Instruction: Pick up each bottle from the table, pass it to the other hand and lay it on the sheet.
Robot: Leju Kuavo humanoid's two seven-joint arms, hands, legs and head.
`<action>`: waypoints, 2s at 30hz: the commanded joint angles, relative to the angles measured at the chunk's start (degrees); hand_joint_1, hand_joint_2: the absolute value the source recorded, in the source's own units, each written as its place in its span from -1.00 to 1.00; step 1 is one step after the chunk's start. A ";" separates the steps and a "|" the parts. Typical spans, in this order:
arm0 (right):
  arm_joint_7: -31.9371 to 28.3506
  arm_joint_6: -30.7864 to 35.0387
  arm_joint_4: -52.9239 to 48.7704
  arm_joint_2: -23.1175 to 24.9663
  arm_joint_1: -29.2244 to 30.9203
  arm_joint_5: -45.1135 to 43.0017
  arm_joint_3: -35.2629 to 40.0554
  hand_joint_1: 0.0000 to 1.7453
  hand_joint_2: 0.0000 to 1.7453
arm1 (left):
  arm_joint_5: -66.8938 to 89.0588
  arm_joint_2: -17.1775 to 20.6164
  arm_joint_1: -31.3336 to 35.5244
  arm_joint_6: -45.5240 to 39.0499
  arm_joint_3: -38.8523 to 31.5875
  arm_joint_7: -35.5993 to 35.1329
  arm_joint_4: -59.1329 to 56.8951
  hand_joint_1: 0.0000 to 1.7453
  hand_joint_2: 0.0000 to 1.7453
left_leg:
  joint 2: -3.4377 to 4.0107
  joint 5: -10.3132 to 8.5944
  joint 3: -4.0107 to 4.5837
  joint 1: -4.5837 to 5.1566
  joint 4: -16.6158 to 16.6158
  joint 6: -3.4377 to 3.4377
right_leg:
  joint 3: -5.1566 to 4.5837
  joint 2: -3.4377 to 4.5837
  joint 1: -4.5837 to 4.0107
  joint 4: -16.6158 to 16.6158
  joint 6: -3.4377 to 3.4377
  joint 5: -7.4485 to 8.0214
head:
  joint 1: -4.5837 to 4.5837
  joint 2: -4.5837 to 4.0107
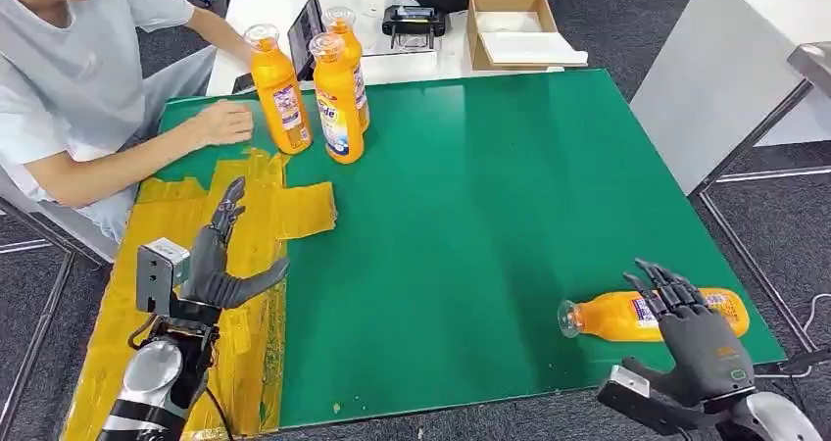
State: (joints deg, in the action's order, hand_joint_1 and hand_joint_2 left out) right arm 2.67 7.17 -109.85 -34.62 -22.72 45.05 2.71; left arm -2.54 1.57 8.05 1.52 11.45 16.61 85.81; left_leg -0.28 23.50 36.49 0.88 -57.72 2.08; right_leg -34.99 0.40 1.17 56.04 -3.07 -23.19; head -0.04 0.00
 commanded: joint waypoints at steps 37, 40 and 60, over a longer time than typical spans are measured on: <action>-1.64 -4.95 28.71 -1.10 14.39 8.64 -0.83 -1.00 1.00 | -3.91 0.24 0.59 0.50 0.56 -1.42 -2.40 -1.00 1.00 | 0.03 0.08 -0.30 -0.08 0.03 -0.13 | 0.39 0.00 -0.10 -0.13 0.11 -0.02 | 0.00 0.00; -1.64 -4.95 28.71 -1.10 14.39 8.64 -0.83 -1.00 1.00 | -3.91 0.24 0.59 0.50 0.56 -1.42 -2.40 -1.00 1.00 | 0.04 0.09 -0.30 -0.08 0.02 -0.14 | 0.38 0.01 -0.10 -0.12 0.11 -0.02 | 0.00 0.00; -3.21 -16.17 39.72 -3.73 23.09 2.69 6.21 -1.00 1.00 | -5.84 0.59 0.31 0.68 0.77 -1.79 -3.86 -1.00 1.00 | 0.08 0.08 -0.29 -0.07 0.03 -0.14 | 0.36 0.06 -0.09 -0.12 0.11 0.00 | 0.02 0.00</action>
State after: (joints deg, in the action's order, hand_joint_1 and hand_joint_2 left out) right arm 0.39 -0.48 -79.12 -38.18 -5.82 53.13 2.97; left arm -7.37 1.62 7.39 1.86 11.98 15.41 85.79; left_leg -0.31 23.49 36.49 0.91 -57.73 2.10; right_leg -34.93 0.39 1.19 56.04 -3.09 -23.17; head -0.02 0.00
